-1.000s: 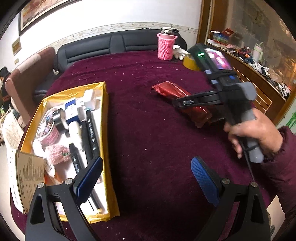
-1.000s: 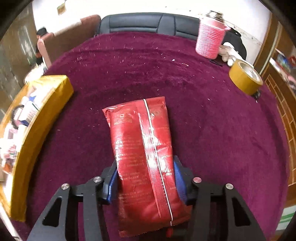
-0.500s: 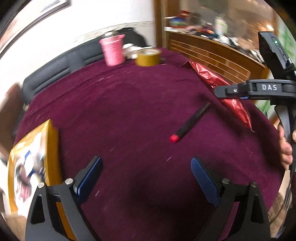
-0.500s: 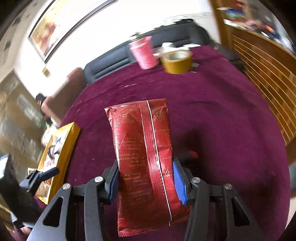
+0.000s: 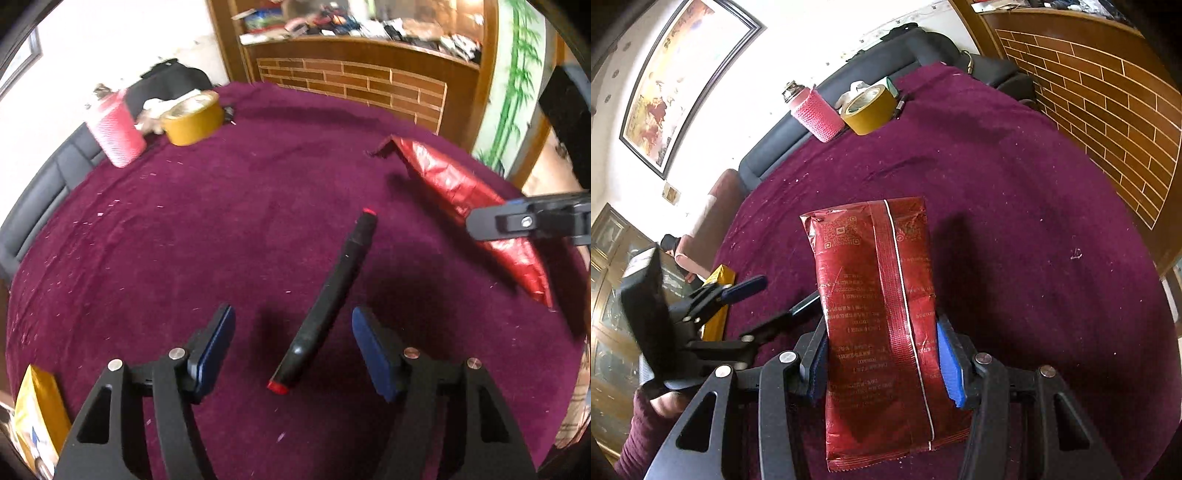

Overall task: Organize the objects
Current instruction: 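Grasp red foil packet with right tool while left tool grasps red-capped black marker, then carry the red packet and black marker over the tray with both tools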

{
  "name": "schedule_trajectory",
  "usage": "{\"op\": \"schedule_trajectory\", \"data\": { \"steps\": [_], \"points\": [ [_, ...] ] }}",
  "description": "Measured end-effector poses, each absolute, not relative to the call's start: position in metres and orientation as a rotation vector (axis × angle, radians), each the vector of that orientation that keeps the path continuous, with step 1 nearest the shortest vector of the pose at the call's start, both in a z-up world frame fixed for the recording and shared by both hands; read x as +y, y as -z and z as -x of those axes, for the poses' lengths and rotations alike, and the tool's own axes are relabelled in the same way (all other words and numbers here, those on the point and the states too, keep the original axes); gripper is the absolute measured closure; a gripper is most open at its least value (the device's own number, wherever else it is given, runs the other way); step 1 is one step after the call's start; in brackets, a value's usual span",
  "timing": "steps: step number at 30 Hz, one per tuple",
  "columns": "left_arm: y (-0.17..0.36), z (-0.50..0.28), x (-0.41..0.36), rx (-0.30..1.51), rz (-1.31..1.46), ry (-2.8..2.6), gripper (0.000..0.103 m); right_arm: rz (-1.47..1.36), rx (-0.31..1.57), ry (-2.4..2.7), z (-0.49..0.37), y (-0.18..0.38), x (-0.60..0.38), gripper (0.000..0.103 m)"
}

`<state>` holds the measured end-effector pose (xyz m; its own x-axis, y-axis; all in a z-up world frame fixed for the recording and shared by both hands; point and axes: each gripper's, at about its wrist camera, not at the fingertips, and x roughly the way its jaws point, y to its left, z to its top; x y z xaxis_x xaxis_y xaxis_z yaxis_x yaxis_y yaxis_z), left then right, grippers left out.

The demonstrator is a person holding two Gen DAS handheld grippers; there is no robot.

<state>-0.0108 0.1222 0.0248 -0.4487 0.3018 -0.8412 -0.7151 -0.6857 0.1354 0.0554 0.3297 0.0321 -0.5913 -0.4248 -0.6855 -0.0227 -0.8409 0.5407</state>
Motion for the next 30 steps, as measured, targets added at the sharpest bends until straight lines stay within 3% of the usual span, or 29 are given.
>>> {"op": "schedule_trajectory", "data": {
  "steps": [3,7,9,11,30],
  "points": [
    [-0.013,0.016,0.129,0.668,1.150,-2.131,0.040,-1.272,-0.763,2.487,-0.058,-0.029,0.331,0.048],
    [-0.013,0.016,0.131,0.634,1.174,-2.124,0.054,-1.264,-0.785,2.468,-0.057,-0.026,0.334,0.047],
    [-0.013,0.013,0.136,0.626,1.175,-2.104,0.076,-1.260,-0.789,2.464,-0.058,-0.024,0.334,0.047],
    [-0.013,0.009,0.141,0.613,1.182,-2.086,0.089,-1.256,-0.793,2.464,-0.058,-0.023,0.335,0.047],
    [-0.040,-0.029,0.091,0.393,1.193,-2.273,0.089,-1.263,-0.776,2.434,-0.067,-0.022,0.312,0.048]
  ]
}}
